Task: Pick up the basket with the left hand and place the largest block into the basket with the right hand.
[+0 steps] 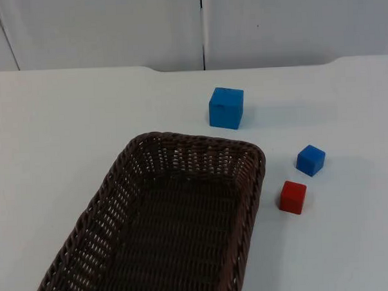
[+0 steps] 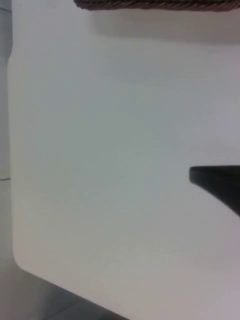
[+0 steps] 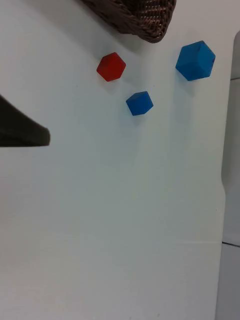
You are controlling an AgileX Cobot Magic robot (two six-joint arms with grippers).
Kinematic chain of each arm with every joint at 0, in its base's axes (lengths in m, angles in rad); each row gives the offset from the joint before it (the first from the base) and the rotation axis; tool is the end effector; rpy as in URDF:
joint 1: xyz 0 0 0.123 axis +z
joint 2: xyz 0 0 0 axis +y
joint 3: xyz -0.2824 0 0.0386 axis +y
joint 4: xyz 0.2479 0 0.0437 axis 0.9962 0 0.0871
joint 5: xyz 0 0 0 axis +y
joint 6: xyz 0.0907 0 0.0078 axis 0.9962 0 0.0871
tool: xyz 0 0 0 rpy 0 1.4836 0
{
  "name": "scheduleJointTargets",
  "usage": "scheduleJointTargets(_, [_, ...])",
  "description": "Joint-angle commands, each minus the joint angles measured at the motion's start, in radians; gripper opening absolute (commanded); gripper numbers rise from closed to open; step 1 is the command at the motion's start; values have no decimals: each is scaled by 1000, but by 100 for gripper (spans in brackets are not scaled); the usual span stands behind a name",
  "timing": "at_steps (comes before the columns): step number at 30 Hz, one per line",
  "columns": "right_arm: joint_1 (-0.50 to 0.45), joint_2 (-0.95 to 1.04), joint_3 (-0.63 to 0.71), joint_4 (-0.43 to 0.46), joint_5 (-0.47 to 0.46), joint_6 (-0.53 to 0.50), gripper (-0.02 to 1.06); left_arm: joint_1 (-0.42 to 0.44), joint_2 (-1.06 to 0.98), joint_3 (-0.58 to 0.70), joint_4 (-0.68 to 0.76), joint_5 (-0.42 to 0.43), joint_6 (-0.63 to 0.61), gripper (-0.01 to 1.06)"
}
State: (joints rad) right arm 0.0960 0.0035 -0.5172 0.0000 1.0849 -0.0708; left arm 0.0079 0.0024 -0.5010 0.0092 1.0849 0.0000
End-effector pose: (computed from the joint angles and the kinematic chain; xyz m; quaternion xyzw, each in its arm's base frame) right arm -0.0073 -0.0007 0.2800 -0.0713 0.8530 0.0065 0.5170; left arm -0.0056 0.0007 0.2755 -0.0036 0.8598 0.0066 0.5105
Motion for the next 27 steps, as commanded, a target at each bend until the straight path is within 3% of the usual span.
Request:
scheduleJointTargets(1, [-6, -4, 2, 0, -6, -4, 105, 4, -2, 1, -20, -14, 0, 105])
scheduleJointTargets(13, [-6, -4, 2, 0, -6, -4, 105, 4, 158, -84, -28, -18, 0, 105])
scheduleJointTargets(27, [-6, -4, 2, 0, -6, -4, 105, 4, 303, -86, -74, -58, 0, 105])
